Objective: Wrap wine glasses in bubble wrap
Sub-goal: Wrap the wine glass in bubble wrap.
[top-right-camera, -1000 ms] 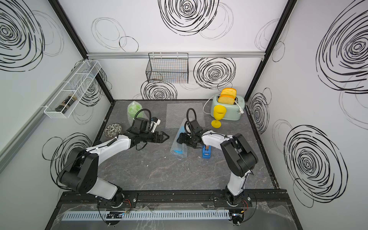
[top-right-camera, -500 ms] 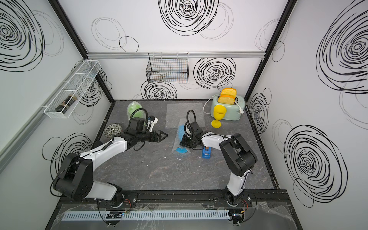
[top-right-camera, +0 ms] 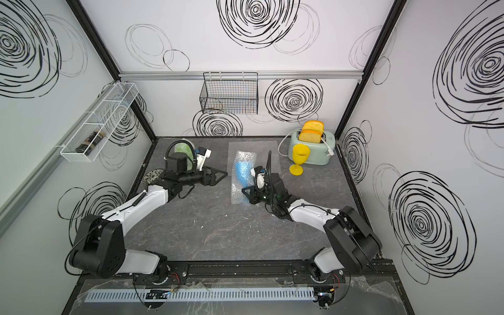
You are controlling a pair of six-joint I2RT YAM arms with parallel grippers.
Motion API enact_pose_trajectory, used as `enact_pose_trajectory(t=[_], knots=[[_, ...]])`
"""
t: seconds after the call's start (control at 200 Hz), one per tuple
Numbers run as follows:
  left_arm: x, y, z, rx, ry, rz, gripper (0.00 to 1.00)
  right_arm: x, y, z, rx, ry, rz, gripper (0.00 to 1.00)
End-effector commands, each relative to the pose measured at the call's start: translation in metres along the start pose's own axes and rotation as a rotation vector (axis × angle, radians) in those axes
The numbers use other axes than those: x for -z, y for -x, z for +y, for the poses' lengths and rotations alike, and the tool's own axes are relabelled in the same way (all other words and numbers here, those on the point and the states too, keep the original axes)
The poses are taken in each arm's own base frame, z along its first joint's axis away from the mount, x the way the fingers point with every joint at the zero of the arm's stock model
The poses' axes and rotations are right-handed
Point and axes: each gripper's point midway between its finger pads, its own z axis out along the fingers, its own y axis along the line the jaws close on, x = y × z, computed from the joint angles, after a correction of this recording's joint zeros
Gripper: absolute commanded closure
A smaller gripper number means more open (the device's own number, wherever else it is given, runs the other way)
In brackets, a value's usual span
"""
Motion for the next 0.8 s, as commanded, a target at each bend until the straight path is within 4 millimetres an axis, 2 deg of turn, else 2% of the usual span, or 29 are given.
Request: enact_pose_trajectory(t=[0.0, 0.095, 0.17, 0.24, 0.34, 0.5, 0.54, 0.796], knots=[[0.018, 0.049, -0.050, -0.269, -0.129, -0.124, 0.02, 0.009, 0.030, 0.023, 0.203, 0.089, -0.187, 0.99], [0.028, 0.053, -0.075, -0.388, -0.202, -0.140, 0.07, 0.004, 0.024, 0.027, 0.249, 0.109, -0.176, 0.97], [0.031, 0.043, -0.092, -0.597, -0.217, -0.090, 0.12, 0.000, 0.019, 0.029, 0.261, 0.129, -0.152, 0.95], [0.032, 0.035, -0.098, -0.762, -0.219, -0.041, 0.16, -0.001, 0.015, 0.033, 0.275, 0.155, -0.137, 0.94], [0.028, 0.031, -0.092, -0.866, -0.195, 0.000, 0.26, 0.001, 0.014, 0.036, 0.291, 0.169, -0.141, 0.94], [0.025, 0.025, -0.087, -0.999, -0.181, 0.042, 0.28, 0.004, 0.016, 0.042, 0.310, 0.184, -0.147, 0.94], [0.022, 0.022, -0.086, -1.020, -0.182, 0.054, 0.32, 0.005, 0.016, 0.043, 0.319, 0.184, -0.148, 0.94], [0.008, 0.006, -0.084, -1.021, -0.246, 0.125, 0.42, 0.007, 0.015, 0.050, 0.367, 0.194, -0.142, 0.94]])
